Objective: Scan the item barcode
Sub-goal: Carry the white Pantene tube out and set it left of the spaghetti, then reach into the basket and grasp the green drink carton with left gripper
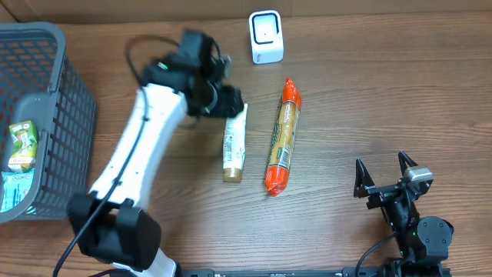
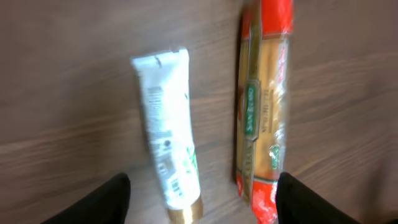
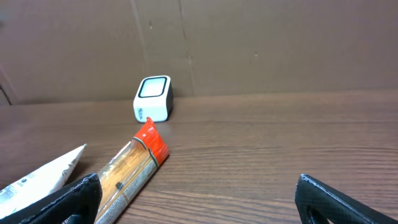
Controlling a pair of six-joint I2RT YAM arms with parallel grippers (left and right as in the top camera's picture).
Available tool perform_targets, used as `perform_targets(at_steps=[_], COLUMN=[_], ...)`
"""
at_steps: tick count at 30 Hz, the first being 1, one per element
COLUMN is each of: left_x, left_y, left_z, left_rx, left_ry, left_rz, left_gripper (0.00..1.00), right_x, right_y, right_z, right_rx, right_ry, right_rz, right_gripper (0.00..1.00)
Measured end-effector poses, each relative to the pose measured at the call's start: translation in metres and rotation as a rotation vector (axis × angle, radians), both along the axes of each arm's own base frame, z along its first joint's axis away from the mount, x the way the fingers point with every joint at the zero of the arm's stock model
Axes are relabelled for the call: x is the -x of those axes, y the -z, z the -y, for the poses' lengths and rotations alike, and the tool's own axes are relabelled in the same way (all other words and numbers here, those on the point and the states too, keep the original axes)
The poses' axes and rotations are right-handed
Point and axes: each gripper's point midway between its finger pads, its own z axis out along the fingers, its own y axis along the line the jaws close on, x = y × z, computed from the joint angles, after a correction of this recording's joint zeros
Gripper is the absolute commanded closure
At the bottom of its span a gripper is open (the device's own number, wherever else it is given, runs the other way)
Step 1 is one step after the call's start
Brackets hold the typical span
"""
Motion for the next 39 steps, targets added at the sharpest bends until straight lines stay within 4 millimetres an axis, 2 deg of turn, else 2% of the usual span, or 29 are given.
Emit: perform_targets(at_steps=[3,7,10,14,18,21,24,28,33,39], left_x=[-0.011,-0.016,-0.012,0.012,0.049,0.072,0.086,0.086,0.072,0.06], left_y=[-0.049,-0.105,-0.133,-0.145,-0.14,-0.127,-0.104,-0.068,-0.026,0.001], left_z=[-0.026,-0.086,-0.148,-0.249,-0.338,-0.386,-0.421,-0.448,-0.459,-0.478], left_rx=[-0.005,-0.05,-0.102,-0.188,-0.229,-0.245,-0.26,-0.302,-0.386,-0.487], left_ry=[-0.057,-0.202,-0.363,-0.659,-0.95,-1.106,-1.193,-1.181,-1.022,-0.922], left_rz=[0.08,0.184,0.235,0.238,0.207,0.185,0.162,0.15,0.152,0.188], left_gripper=[0.28,0.26,0.28,0.29,0.29,0.29,0.27,0.21,0.0,0.0], right_x=[0.0,0.0,0.0,0.0,0.0,0.0,0.0,0.0,0.0,0.0], right_y=[0.0,0.0,0.0,0.0,0.0,0.0,0.0,0.0,0.0,0.0], right_z=[0.0,0.0,0.0,0.0,0.0,0.0,0.0,0.0,0.0,0.0], right_rx=[0.0,0.0,0.0,0.0,0.0,0.0,0.0,0.0,0.0,0.0], right_ry=[0.0,0.0,0.0,0.0,0.0,0.0,0.0,0.0,0.0,0.0], right_rz=[0.0,0.0,0.001,0.0,0.0,0.001,0.001,0.0,0.0,0.0], right_gripper=[0.0,0.0,0.0,0.0,0.0,0.0,0.0,0.0,0.0,0.0])
